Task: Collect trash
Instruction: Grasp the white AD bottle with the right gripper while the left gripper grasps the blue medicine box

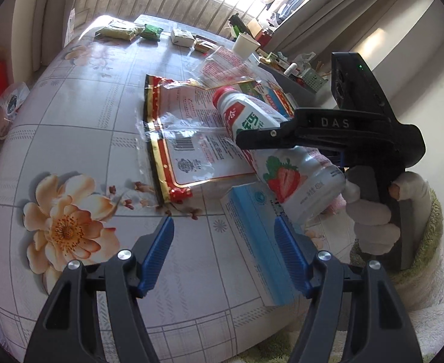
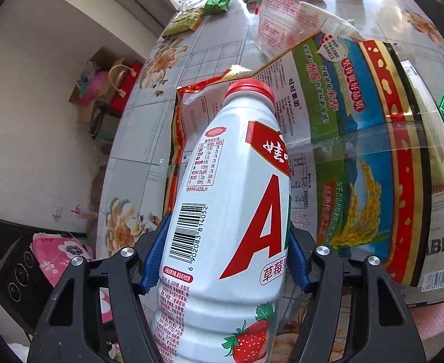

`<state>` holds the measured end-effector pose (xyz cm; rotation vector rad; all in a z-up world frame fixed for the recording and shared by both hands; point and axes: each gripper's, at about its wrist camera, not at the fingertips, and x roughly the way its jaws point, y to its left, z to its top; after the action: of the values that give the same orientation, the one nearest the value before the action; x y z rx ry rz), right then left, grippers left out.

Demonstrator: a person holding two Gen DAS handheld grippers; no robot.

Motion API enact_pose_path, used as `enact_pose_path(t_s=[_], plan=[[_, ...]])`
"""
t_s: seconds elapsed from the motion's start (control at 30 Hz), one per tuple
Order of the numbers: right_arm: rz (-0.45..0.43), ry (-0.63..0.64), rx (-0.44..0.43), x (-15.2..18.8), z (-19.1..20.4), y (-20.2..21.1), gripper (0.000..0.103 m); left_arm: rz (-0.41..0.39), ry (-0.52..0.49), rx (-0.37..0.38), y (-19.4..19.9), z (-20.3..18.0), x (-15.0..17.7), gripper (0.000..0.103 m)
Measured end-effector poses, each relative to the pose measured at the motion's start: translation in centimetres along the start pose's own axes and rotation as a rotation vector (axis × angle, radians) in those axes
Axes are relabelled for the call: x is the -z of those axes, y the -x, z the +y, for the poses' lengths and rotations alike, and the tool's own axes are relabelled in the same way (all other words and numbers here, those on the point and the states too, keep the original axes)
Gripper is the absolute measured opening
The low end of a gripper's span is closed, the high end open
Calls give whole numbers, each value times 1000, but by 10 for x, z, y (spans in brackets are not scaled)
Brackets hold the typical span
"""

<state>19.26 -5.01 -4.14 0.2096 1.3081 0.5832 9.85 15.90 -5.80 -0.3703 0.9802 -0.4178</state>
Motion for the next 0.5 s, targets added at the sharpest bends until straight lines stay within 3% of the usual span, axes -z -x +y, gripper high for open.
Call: enact_pose_path(t_s=[0.2, 0.33, 0.5], plan=[[-137, 39, -33, 31, -9, 57, 62, 88, -8, 57, -19, -25, 13, 67], [-175, 71, 17, 74, -21, 82, 62, 128, 25, 57, -30, -30, 15, 67], [-173, 64, 110, 122, -33, 78, 62, 141, 57, 11, -44, -40, 8, 72]])
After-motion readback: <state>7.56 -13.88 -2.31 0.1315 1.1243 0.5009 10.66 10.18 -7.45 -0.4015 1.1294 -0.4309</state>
